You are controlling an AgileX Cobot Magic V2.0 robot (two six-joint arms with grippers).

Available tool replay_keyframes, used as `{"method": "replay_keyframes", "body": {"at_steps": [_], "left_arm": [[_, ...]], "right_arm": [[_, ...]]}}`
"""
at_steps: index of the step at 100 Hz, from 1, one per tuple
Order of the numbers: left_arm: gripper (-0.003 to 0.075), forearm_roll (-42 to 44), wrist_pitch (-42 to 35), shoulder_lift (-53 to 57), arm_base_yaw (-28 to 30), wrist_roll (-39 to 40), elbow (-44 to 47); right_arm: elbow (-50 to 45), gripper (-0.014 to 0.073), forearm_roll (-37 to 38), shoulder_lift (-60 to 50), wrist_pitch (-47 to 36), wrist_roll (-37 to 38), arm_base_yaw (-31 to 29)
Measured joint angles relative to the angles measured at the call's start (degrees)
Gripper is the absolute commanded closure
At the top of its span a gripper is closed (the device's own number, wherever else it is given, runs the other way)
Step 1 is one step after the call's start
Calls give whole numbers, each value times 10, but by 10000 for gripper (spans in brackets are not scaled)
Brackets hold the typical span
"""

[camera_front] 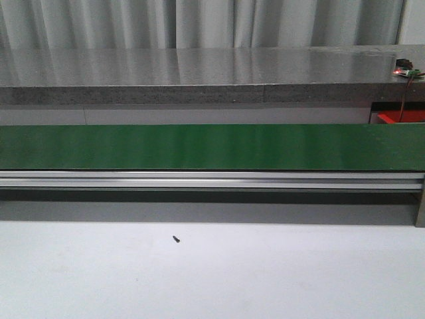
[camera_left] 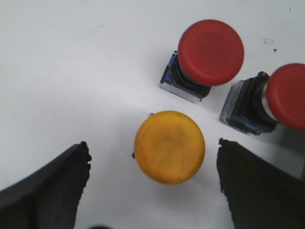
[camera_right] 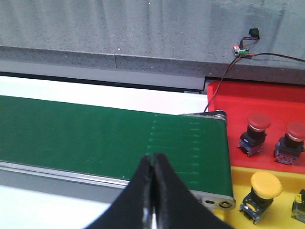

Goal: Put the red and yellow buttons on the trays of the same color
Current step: 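Lower the left gripper onto the other yellow-capped button and grasp it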

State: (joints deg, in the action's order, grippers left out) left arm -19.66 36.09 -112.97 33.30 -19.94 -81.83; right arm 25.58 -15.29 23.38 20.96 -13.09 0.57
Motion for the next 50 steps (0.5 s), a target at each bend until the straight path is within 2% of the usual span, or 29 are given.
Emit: {"method": "replay_keyframes", "body": {"at_steps": [14,24,50], "left_arm": [[182,-4,-18,-17,0,0,-2],[234,-5,-23,-28,0,0,-2],[510,-9,-38,-32,0,0,-2]], "right_arm": [[0,717,0,0,0,0,0],[0,717,0,0,0,0,0],[0,717,0,0,0,0,0]]}}
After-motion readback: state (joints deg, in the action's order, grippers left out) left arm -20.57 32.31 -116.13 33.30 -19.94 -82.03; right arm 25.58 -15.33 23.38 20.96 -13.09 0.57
